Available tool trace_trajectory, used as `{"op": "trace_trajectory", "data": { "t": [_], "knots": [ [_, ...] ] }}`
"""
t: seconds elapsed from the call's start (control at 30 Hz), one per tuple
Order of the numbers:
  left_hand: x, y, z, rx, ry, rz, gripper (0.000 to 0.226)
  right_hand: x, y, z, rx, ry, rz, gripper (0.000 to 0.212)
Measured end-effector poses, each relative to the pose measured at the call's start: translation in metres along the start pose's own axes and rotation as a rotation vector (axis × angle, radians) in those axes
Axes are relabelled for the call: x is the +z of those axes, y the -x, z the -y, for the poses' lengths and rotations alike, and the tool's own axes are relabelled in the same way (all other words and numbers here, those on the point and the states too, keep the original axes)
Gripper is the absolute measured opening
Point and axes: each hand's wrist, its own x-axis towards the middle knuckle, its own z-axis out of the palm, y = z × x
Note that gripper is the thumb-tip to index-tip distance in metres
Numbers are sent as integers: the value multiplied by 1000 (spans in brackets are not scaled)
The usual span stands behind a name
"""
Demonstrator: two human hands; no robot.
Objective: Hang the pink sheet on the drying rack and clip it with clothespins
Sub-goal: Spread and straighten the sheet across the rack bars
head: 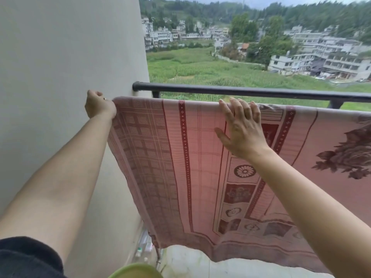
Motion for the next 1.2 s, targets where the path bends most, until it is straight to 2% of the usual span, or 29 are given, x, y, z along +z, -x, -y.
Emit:
{"op": "trace_trajectory", "data": {
  "t": [0.07,0.13,0.27,0.33,0.4,0.47,0.6,0.73,0.83,0.9,1.07,1.2],
  "knots": [
    [-4,16,-14,109,-167,-109,35,-1,0,-1,2,-7,-10,78],
    [-4,41,-28,360,-229,-136,35,-4,-1,-2,-10,-4,-26,74],
    [20,112,-48,1053,-293,75,50,-9,2,-18,-15,23,-43,70],
    [37,140,-48,1221,-363,188,53,-14,11,-42,18,58,-32,71],
    [53,156,-43,1216,-367,187,54,-20,22,-74,19,148,-3,75],
    [66,164,-43,1124,-291,112,49,-26,36,-105,20,250,54,84],
    [83,172,-46,982,-279,-12,42,-42,73,-170,237,253,96,102],
    [86,182,-50,903,-292,-28,40,-64,122,-245,380,308,170,93],
    [84,203,-68,690,-290,-7,41,-80,152,-294,485,293,240,96],
    [80,228,-85,593,-288,49,49,-89,170,-318,511,266,233,87],
    [101,345,-143,811,-374,212,62,-108,205,-368,504,179,254,77],
    [135,445,-195,807,-451,317,67,-127,236,-421,525,149,317,81]
  ]
}}
